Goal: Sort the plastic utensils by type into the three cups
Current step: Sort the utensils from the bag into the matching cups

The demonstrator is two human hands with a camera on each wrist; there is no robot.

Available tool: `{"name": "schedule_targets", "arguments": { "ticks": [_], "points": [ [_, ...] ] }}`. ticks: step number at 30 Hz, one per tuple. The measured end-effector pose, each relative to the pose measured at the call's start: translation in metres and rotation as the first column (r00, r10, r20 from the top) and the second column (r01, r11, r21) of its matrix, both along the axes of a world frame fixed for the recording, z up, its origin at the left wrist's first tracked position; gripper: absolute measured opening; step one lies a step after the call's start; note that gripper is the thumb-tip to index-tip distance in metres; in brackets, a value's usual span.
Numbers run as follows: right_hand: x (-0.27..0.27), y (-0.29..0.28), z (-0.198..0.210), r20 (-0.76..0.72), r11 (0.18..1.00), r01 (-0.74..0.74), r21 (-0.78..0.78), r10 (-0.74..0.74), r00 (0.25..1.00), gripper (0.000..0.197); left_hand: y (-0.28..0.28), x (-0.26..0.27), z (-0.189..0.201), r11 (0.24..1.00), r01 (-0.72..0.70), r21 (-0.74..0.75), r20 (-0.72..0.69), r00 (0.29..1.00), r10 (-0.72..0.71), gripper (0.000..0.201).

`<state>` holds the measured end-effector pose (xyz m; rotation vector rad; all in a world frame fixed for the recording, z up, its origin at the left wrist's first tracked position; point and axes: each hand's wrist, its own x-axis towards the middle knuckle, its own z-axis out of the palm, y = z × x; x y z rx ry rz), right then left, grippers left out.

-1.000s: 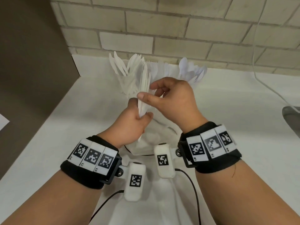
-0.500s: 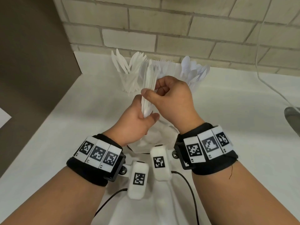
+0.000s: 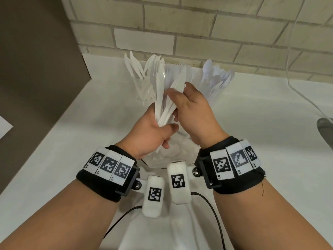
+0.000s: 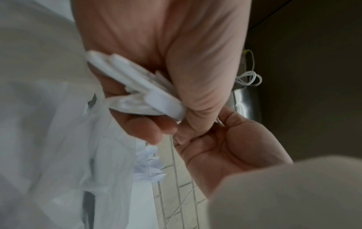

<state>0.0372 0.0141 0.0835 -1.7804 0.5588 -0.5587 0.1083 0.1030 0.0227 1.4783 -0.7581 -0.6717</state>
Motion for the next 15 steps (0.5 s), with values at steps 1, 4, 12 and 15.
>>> {"name": "schedule_targets", "arguments": {
  "ticks": [1, 4, 12, 15],
  "points": [
    [0.000, 0.000, -0.001, 0.018, 1.000, 0.006, 0.009, -0.006, 1.000, 0.021, -0.001, 0.001, 0.000, 1.000, -0.003, 0.001, 0.015, 1.000, 0.003, 0.050],
    [-0.001, 0.001, -0.002, 0.106, 0.998, 0.049, 0.033, -0.052, 0.993, 0.020, -0.002, 0.003, -0.002, 1.000, -0.004, -0.001, 0.049, 0.999, 0.004, 0.059],
    [0.000, -0.011, 0.019, 0.345, 0.975, 0.154, 0.158, -0.200, 0.917, 0.024, -0.004, 0.002, -0.011, 0.999, 0.022, 0.041, 0.085, 0.996, -0.025, 0.049],
    [0.001, -0.013, 0.020, 0.317, 0.981, 0.147, 0.124, -0.180, 0.931, 0.023, -0.005, 0.000, -0.008, 0.999, 0.035, 0.023, 0.079, 0.996, -0.037, 0.047]
  ]
}}
